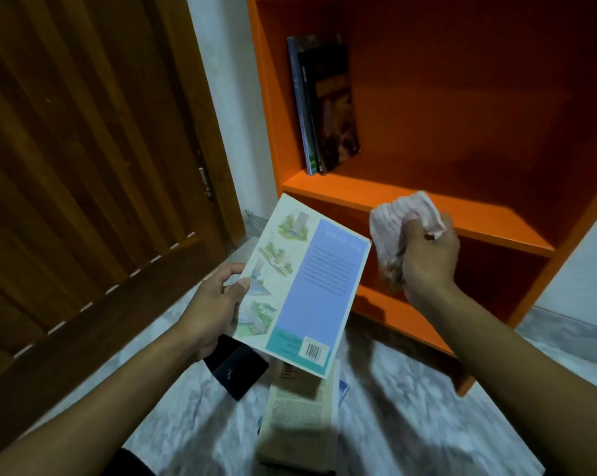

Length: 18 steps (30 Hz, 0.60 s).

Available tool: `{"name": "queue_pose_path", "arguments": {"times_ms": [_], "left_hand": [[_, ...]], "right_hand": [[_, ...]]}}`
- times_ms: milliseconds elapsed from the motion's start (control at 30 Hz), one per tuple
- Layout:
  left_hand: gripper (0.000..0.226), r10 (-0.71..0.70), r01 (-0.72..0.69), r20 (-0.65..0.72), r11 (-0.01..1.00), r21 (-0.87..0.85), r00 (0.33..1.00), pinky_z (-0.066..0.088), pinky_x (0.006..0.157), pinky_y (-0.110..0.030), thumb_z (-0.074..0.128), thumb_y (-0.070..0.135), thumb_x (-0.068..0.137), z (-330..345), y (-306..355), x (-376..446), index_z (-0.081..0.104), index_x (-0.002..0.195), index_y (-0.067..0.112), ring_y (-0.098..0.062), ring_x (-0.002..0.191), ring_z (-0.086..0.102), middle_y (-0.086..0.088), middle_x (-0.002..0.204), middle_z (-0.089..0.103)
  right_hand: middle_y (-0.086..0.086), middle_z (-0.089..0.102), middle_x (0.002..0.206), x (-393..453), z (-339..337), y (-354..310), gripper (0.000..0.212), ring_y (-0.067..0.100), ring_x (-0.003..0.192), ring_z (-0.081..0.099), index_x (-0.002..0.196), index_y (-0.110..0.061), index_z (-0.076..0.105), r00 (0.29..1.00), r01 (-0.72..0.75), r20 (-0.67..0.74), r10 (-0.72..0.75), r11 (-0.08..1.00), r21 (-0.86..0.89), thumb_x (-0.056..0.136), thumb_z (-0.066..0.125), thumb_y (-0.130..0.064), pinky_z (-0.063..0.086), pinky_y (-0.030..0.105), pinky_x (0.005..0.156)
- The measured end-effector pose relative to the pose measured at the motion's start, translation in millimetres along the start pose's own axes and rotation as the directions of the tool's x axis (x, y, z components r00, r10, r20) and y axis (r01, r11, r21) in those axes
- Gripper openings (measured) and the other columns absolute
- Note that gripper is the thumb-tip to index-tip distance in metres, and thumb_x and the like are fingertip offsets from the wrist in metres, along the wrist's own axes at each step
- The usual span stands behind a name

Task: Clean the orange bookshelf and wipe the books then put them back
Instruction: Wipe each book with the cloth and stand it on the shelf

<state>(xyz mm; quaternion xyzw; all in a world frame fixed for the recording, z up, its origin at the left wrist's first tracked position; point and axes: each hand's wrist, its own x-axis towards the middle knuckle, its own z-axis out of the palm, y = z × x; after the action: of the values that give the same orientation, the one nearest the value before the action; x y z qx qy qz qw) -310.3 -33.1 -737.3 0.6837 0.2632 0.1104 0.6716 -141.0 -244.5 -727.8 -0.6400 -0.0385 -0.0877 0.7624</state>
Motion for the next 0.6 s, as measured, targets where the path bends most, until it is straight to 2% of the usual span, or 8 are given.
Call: {"name": "queue_pose_path", "arguments": {"times_ms": [67, 167, 200, 233, 267, 367, 500, 600], "left_hand": [[0.018, -0.001, 0.001, 0.031, 1.000, -0.025, 1.000, 0.060, 0.067, -0.046, 0.043, 0.017, 0.105, 8, 2, -5, 0.060, 0.111, 0.019, -0.032, 0.086, 0.074, -0.012, 0.097, 0.077], [0.017, 0.049, -0.047, 0.027, 0.997, -0.063, 0.998, 0.057, 0.074, -0.049, 0.046, 0.017, 0.104, 20, -1, -4, 0.062, 0.108, 0.021, -0.030, 0.080, 0.072, -0.007, 0.093, 0.077], [0.017, 0.057, -0.055, 0.015, 0.995, -0.088, 0.998, 0.057, 0.074, -0.047, 0.047, 0.016, 0.104, 22, -1, -3, 0.063, 0.108, 0.021, -0.027, 0.077, 0.071, -0.005, 0.090, 0.077], [0.016, 0.054, -0.053, 0.003, 0.991, -0.123, 0.999, 0.058, 0.071, -0.044, 0.047, 0.016, 0.104, 24, -2, -1, 0.062, 0.108, 0.021, -0.024, 0.075, 0.072, -0.003, 0.087, 0.077], [0.016, 0.043, -0.045, -0.014, 0.985, -0.168, 0.999, 0.059, 0.065, -0.041, 0.047, 0.016, 0.104, 24, -2, 2, 0.061, 0.108, 0.020, -0.021, 0.072, 0.072, -0.001, 0.085, 0.077], [0.015, 0.009, -0.035, -0.093, 0.958, -0.284, 0.996, 0.060, 0.055, -0.034, 0.046, 0.014, 0.104, 20, -3, 13, 0.060, 0.108, 0.019, -0.019, 0.069, 0.073, -0.003, 0.088, 0.076], [0.016, -0.037, -0.031, -0.188, 0.938, -0.347, 0.981, 0.060, 0.065, -0.042, 0.046, 0.014, 0.104, 7, -7, 22, 0.061, 0.107, 0.019, -0.023, 0.077, 0.074, -0.010, 0.106, 0.073], [0.015, -0.067, -0.020, -0.222, 0.930, -0.367, 0.973, 0.060, 0.055, -0.038, 0.046, 0.015, 0.104, -2, -6, 21, 0.058, 0.112, 0.017, -0.020, 0.072, 0.074, -0.007, 0.101, 0.073]], "right_hand": [[-0.001, 0.051, 0.076, 1, 2, 5, 0.010, 0.013, 0.062, 0.049, 0.091, -0.018, 0.048, 0.967, 0.234, 0.133, -0.215, 0.960, -0.154, 0.101, 0.051, -0.019, 0.040, 0.032, 0.058], [0.008, 0.051, 0.091, -5, 7, 21, 0.005, 0.026, 0.074, 0.037, 0.100, -0.021, 0.048, 0.889, 0.378, 0.386, -0.246, 0.870, -0.318, 0.103, 0.046, -0.025, 0.030, 0.042, 0.067], [0.013, 0.055, 0.113, -10, 9, 26, 0.012, 0.026, 0.086, 0.023, 0.113, -0.020, 0.050, 0.874, 0.388, 0.437, -0.213, 0.848, -0.361, 0.103, 0.046, -0.026, 0.034, 0.048, 0.073], [0.010, 0.050, 0.138, -16, 11, 28, 0.024, 0.042, 0.119, 0.043, 0.127, -0.019, 0.049, 0.858, 0.384, 0.489, -0.157, 0.828, -0.408, 0.103, 0.046, -0.023, 0.037, 0.057, 0.087], [0.003, 0.039, 0.154, -22, 11, 32, 0.034, 0.032, 0.150, 0.011, 0.136, -0.017, 0.046, 0.832, 0.402, 0.541, -0.124, 0.807, -0.433, 0.103, 0.048, -0.017, 0.031, 0.058, 0.102], [-0.006, 0.031, 0.159, -44, 10, 42, 0.045, 0.024, 0.152, -0.002, 0.143, -0.017, 0.043, 0.707, 0.504, 0.703, -0.080, 0.754, -0.421, 0.100, 0.048, -0.007, 0.023, 0.041, 0.111], [-0.007, 0.049, 0.145, -73, 7, 57, 0.025, 0.023, 0.149, 0.023, 0.119, -0.035, 0.046, 0.535, 0.551, 0.837, -0.114, 0.798, -0.243, 0.099, 0.043, -0.022, 0.030, 0.043, 0.113], [-0.013, 0.058, 0.116, -89, 7, 54, 0.019, 0.003, 0.119, 0.052, 0.098, -0.044, 0.039, 0.487, 0.505, 0.866, -0.108, 0.845, -0.179, 0.101, 0.045, -0.026, 0.046, 0.036, 0.090]]}}
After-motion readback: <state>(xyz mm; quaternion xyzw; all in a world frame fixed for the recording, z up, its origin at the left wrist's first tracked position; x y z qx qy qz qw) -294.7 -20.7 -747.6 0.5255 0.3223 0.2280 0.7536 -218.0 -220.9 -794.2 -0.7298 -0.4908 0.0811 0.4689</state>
